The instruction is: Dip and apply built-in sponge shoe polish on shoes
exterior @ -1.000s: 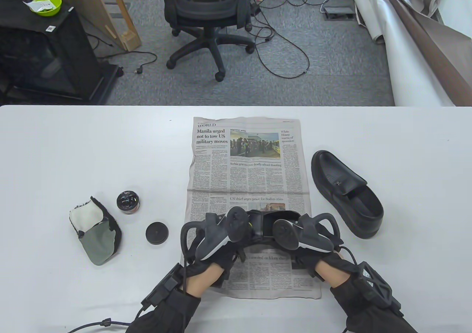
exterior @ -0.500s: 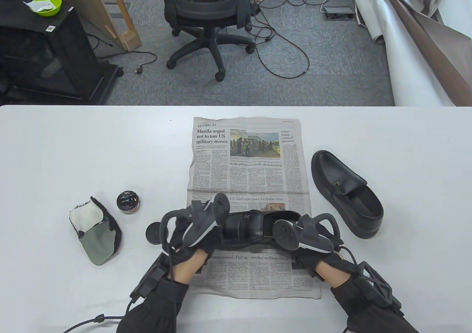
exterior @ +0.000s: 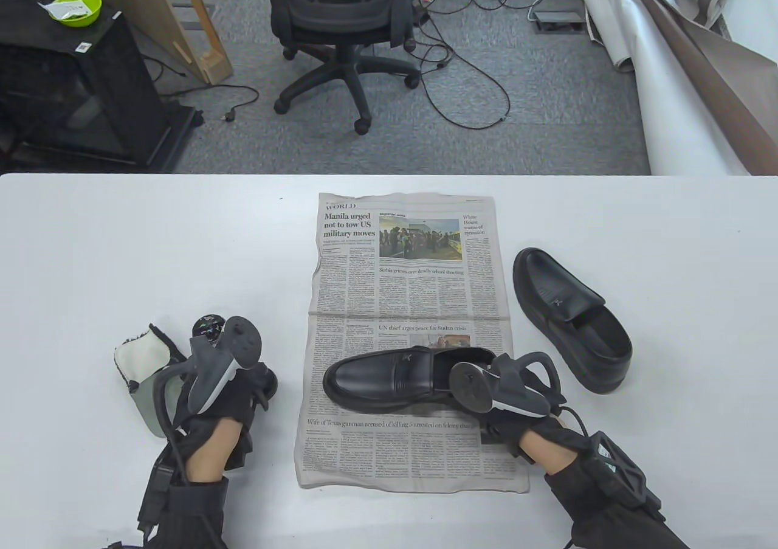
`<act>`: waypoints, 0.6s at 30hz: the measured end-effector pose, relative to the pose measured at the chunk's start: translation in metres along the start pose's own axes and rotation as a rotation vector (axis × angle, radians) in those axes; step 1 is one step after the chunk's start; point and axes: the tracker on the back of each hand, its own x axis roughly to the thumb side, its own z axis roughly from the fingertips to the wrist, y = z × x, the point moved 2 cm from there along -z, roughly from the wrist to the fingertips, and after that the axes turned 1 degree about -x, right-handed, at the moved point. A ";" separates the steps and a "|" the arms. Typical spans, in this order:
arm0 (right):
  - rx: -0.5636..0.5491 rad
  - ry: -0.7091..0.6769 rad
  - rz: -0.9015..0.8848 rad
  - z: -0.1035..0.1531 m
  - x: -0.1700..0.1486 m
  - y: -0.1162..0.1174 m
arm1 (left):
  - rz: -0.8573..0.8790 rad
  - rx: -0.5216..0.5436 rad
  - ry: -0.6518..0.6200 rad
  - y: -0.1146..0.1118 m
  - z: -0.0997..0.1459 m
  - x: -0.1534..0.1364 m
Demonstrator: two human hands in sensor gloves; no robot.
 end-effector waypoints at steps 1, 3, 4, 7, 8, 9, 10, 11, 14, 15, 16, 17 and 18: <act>0.000 0.000 0.001 0.000 0.000 0.000 | -0.020 -0.010 0.003 -0.003 -0.001 0.000; -0.001 0.000 0.001 0.000 0.000 0.000 | -0.026 -0.020 0.010 -0.007 -0.003 -0.001; 0.000 0.000 0.000 0.000 0.000 0.000 | -0.028 -0.026 0.008 -0.008 -0.004 -0.001; -0.001 0.000 0.001 0.000 0.000 0.000 | -0.015 -0.010 0.003 -0.010 -0.005 0.001; -0.001 -0.001 0.000 0.000 0.000 0.000 | -0.014 -0.011 0.002 -0.010 -0.005 0.001; -0.001 -0.001 0.000 0.000 0.000 0.000 | -0.019 -0.014 -0.003 -0.011 -0.006 0.002; 0.000 -0.002 -0.001 0.000 0.000 0.000 | -0.019 -0.007 0.001 -0.011 -0.006 0.003; 0.000 -0.002 -0.002 0.000 0.000 0.000 | -0.022 -0.007 -0.001 -0.012 -0.007 0.004; -0.001 -0.003 -0.001 0.000 0.000 0.000 | -0.041 -0.016 0.005 -0.015 -0.008 0.006; -0.001 -0.003 -0.001 0.000 0.000 0.000 | -0.050 -0.020 0.010 -0.016 -0.009 0.006; -0.001 -0.003 -0.001 0.000 0.000 0.000 | -0.058 -0.021 0.012 -0.017 -0.009 0.005; -0.001 -0.003 -0.001 0.000 0.000 0.000 | -0.056 -0.010 0.018 -0.018 -0.010 0.005; -0.002 -0.004 -0.001 0.000 0.000 0.000 | -0.058 -0.005 0.020 -0.018 -0.010 0.005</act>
